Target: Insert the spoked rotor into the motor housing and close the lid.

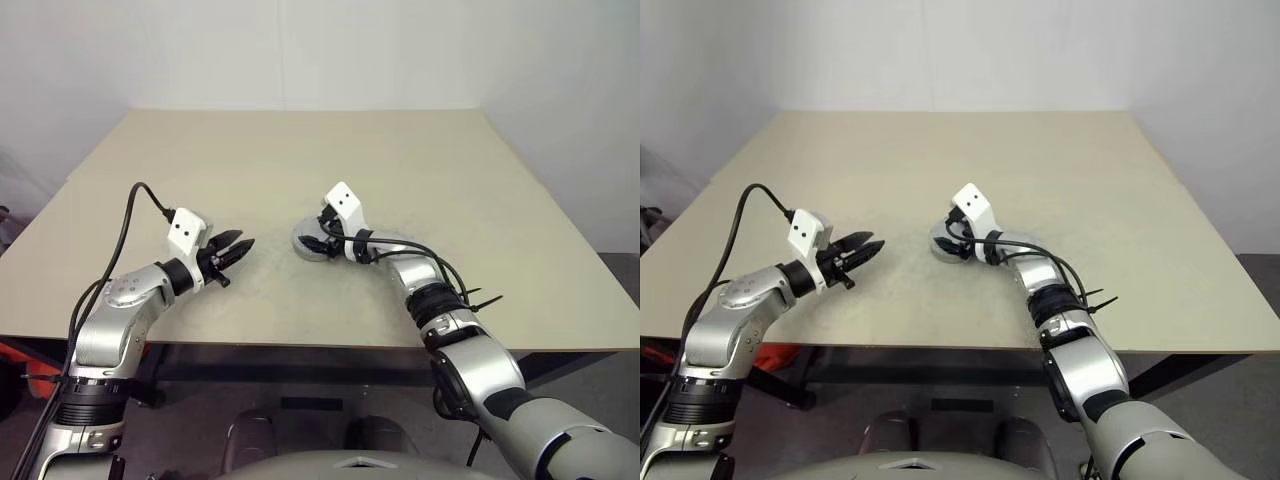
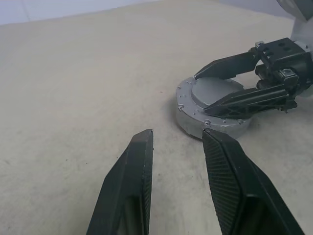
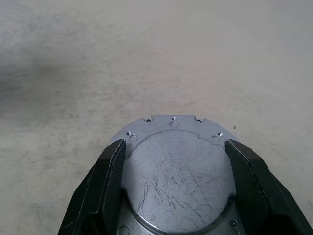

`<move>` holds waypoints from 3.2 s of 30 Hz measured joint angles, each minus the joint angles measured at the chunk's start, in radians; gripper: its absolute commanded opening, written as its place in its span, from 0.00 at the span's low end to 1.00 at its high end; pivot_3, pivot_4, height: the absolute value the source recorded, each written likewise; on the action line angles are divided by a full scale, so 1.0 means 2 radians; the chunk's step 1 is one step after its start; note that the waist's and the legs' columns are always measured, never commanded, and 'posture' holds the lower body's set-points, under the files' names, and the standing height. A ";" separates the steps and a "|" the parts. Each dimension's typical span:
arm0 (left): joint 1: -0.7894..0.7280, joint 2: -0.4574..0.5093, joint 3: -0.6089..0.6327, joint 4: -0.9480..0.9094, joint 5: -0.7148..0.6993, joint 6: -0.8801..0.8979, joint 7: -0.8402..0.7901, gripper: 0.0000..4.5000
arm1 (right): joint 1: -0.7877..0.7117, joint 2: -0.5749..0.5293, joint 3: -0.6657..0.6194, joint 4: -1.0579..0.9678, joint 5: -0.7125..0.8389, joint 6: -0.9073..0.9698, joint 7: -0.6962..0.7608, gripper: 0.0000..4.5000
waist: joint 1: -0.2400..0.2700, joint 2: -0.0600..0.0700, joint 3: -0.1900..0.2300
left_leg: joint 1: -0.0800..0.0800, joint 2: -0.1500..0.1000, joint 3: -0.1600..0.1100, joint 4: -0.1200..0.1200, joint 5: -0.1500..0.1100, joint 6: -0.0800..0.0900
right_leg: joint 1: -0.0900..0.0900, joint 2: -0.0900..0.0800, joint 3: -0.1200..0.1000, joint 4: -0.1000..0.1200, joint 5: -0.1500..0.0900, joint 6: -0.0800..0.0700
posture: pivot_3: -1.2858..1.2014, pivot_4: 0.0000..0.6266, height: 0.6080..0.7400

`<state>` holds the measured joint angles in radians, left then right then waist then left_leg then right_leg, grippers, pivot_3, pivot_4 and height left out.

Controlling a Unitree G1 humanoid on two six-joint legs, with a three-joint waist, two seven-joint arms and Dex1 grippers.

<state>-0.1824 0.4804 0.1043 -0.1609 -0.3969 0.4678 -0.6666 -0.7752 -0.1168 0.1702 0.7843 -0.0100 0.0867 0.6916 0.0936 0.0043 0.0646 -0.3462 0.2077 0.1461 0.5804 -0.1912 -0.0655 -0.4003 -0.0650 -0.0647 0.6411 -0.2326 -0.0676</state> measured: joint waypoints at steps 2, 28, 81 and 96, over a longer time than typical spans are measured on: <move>-0.005 -0.014 0.000 0.002 -0.004 0.008 0.011 0.37 | -0.001 0.000 0.000 0.004 0.000 -0.002 -0.001 0.69 | 0.000 0.000 0.000 | 0.001 0.000 0.000 0.000 0.000 0.000 | 0.001 0.000 0.000 0.000 0.000 0.000 | 0.52 0.00 1.00; -0.240 -0.139 -0.014 0.329 -0.015 0.091 0.011 0.01 | 0.011 0.000 0.001 -0.036 -0.004 0.027 -0.009 0.69 | 0.002 -0.001 0.000 | 0.000 0.000 0.000 0.000 0.000 0.001 | 0.001 0.000 0.000 -0.001 0.000 0.000 | 0.52 0.00 1.00; -0.239 -0.156 -0.035 0.327 0.023 0.091 0.005 0.00 | 0.026 -0.039 -0.275 -0.216 0.241 0.639 -0.117 0.99 | 0.019 -0.001 0.000 | -0.001 -0.001 0.000 -0.001 0.000 0.001 | 0.001 -0.001 0.000 -0.003 0.000 0.001 | 0.52 0.00 1.00; -0.239 -0.145 -0.035 0.327 0.032 0.091 0.007 0.00 | -0.019 0.026 -0.359 -0.076 0.269 0.562 -0.180 0.99 | 0.014 -0.001 0.000 | 0.003 0.000 0.000 -0.003 0.001 -0.002 | 0.002 -0.001 0.000 -0.003 -0.001 0.004 | 0.52 0.00 1.00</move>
<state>-0.6599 0.1903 0.0345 0.4939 -0.3327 0.6496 -0.6534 -0.8139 -0.0648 -0.5486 0.6325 0.5283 1.2114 0.3313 0.1217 0.0027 0.0642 -0.3410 0.2069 0.1468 0.5746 -0.1886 -0.0698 -0.3965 -0.0663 -0.0649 0.6352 -0.2351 -0.0589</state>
